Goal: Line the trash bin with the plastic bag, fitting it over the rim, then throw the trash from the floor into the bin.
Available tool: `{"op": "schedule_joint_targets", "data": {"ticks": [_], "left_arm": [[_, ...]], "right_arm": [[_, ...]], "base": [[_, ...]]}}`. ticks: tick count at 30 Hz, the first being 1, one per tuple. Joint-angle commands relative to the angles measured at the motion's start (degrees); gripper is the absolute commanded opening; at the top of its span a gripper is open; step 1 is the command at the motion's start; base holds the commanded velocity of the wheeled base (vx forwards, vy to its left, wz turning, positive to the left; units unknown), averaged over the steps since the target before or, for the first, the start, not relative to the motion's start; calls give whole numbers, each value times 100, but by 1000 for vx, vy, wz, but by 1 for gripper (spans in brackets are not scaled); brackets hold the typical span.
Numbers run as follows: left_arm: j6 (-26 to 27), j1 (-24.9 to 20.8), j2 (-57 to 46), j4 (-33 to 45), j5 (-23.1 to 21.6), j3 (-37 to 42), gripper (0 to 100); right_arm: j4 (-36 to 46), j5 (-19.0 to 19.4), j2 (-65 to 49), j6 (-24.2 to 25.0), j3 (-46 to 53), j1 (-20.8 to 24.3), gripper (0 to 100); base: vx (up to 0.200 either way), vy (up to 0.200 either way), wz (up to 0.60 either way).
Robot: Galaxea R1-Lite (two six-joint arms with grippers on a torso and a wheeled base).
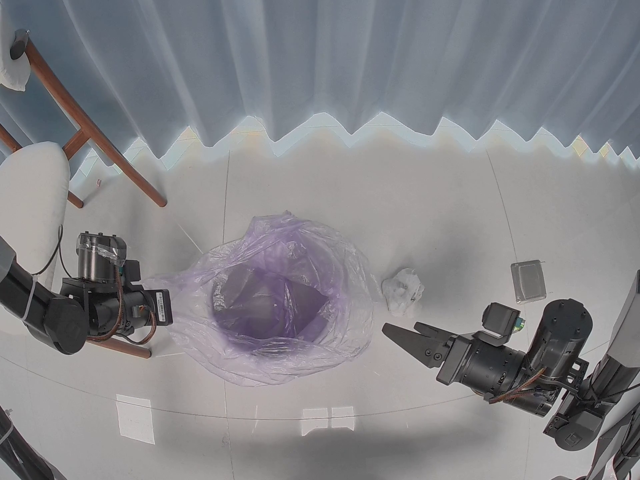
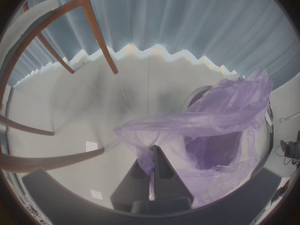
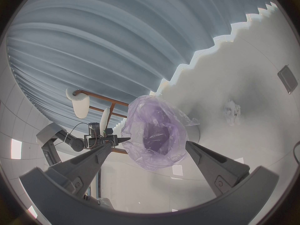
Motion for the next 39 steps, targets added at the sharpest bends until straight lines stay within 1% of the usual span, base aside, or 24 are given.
{"op": "schedule_joint_targets", "data": {"ticks": [1,4,6,7,8,9,10,11,15,17,22,25,26,28,32,35,36,37,39], "left_arm": [[-5,13,488,-126,-10,79,0],[3,22,901,-513,16,35,0],[3,22,901,-513,16,35,0],[12,57,1279,-1084,16,26,0],[21,101,1507,-1489,25,43,0],[21,109,1630,-1664,34,43,0],[21,109,1630,-1664,34,43,0],[21,136,1903,-1963,104,52,0],[12,145,2043,-2113,139,70,0],[-5,136,1991,-2139,130,87,0],[-331,30,1244,-2209,113,281,0],[-427,13,681,-2218,69,421,0],[-427,13,681,-2218,69,421,0],[-480,4,145,-2218,60,571,0],[-498,-58,-286,-2218,51,685,0],[-498,-110,-347,-2227,51,817,0],[-506,-128,-347,-2227,51,826,0],[-506,-207,-321,-2245,60,878,0],[-506,-286,-268,-2245,60,957,0]], "right_arm": [[-76,4,66,-2,10,12,100],[-76,4,92,7,18,12,100],[-76,4,92,7,18,12,100],[-76,4,154,-2,10,3,100],[-76,4,171,-2,10,3,100],[-76,4,189,-2,10,12,100],[-76,4,189,-2,10,12,100],[-76,4,250,-2,18,12,100],[-76,4,408,-2,27,21,100],[-76,4,452,-2,53,29,100],[-85,-5,373,33,396,513,100],[-58,13,356,147,308,610,100],[-58,13,356,147,308,610,100],[91,48,619,288,-26,838,100],[724,48,1059,358,-588,926,100],[1234,48,1393,569,-1133,926,100],[1287,48,1419,595,-1195,926,100],[1550,48,1525,666,-1467,917,100],[1805,39,1709,666,-1740,900,100]], "base": [[0,0,0],[0,0,0],[0,0,0],[0,0,0],[0,0,0],[0,0,0],[0,0,0],[0,0,0],[0,0,0],[0,0,0],[0,0,0],[0,0,0],[0,0,0],[0,0,0],[0,0,0],[0,0,0],[0,0,0],[0,0,0],[0,0,0]]}}
